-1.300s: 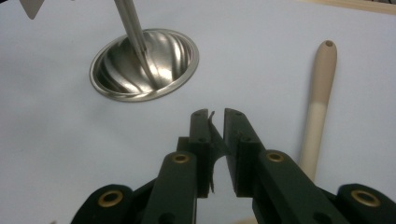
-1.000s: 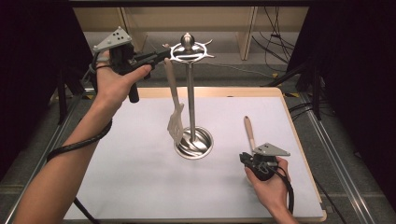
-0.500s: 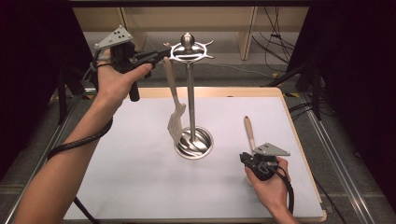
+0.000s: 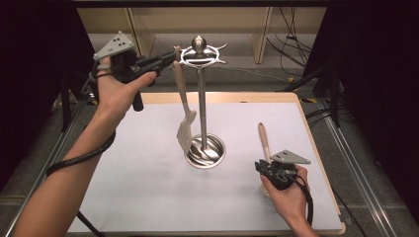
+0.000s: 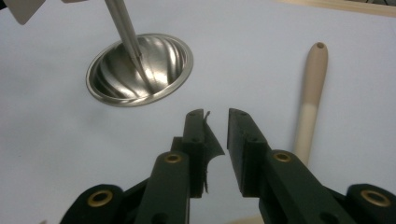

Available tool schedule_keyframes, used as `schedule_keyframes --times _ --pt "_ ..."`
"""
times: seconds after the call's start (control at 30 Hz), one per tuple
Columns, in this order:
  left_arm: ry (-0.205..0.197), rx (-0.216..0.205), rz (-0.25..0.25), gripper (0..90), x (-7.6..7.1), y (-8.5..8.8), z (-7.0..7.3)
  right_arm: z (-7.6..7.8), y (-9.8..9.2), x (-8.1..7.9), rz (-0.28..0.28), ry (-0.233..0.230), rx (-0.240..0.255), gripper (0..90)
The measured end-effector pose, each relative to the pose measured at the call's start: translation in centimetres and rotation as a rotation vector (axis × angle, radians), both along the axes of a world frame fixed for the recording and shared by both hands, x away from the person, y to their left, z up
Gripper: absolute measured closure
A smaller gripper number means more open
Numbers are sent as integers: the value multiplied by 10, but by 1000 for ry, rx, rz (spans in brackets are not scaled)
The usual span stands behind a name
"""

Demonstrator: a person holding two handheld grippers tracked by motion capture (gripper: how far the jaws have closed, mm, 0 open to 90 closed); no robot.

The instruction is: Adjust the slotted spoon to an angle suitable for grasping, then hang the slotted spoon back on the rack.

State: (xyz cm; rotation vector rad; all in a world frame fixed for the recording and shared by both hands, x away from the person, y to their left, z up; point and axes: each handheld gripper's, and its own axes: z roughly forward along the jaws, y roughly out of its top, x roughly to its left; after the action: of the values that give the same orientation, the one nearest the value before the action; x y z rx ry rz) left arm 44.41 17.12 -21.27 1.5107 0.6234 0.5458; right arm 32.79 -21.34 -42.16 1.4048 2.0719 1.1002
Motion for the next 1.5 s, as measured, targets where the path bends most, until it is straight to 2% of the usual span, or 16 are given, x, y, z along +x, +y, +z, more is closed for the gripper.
schedule_keyframes --times 0.07,0.1,0.17,0.2,0.43,0.47,0.53,0.6,0.77,0.8,0.83,0.87,0.93,1.1,1.17,1.5 --pt "-4 -1 2 810 -6 6 -2 1 -1 1 -7 15 14 756" --pt "-15 9 13 801 -8 10 -3 0 -2 2 2 -5 15 753" --pt "-11 17 20 774 -12 15 -7 2 -3 2 -19 22 28 745" --pt "-9 20 31 766 -14 18 -10 2 -5 4 -14 -10 13 742" --pt "-1 12 59 673 -22 28 -23 5 -15 6 -46 14 24 720" --pt "0 18 60 656 -24 29 -25 6 -19 8 -32 1 5 718" --pt "5 17 65 630 -26 30 -28 8 -21 8 -59 10 13 713" --pt "9 17 67 608 -29 32 -31 7 -27 12 -47 -3 17 707" --pt "12 19 63 587 -35 35 -38 9 -34 20 -74 79 -8 684" --pt "14 19 63 583 -36 36 -40 9 -33 21 -103 110 21 684" --pt "18 17 64 578 -37 36 -42 9 -34 24 -99 130 -2 682" --pt "21 22 63 574 -38 37 -44 8 -40 30 -56 128 -37 687" --pt "31 27 62 565 -39 37 -48 11 -39 33 -100 205 -31 697" --pt "53 23 59 552 -43 39 -60 10 -45 48 -96 255 -72 715" --pt "60 28 55 547 -44 39 -63 11 -43 53 -118 333 -78 717" --pt "75 35 59 542 -46 44 -69 2 -35 76 -118 445 -112 700"
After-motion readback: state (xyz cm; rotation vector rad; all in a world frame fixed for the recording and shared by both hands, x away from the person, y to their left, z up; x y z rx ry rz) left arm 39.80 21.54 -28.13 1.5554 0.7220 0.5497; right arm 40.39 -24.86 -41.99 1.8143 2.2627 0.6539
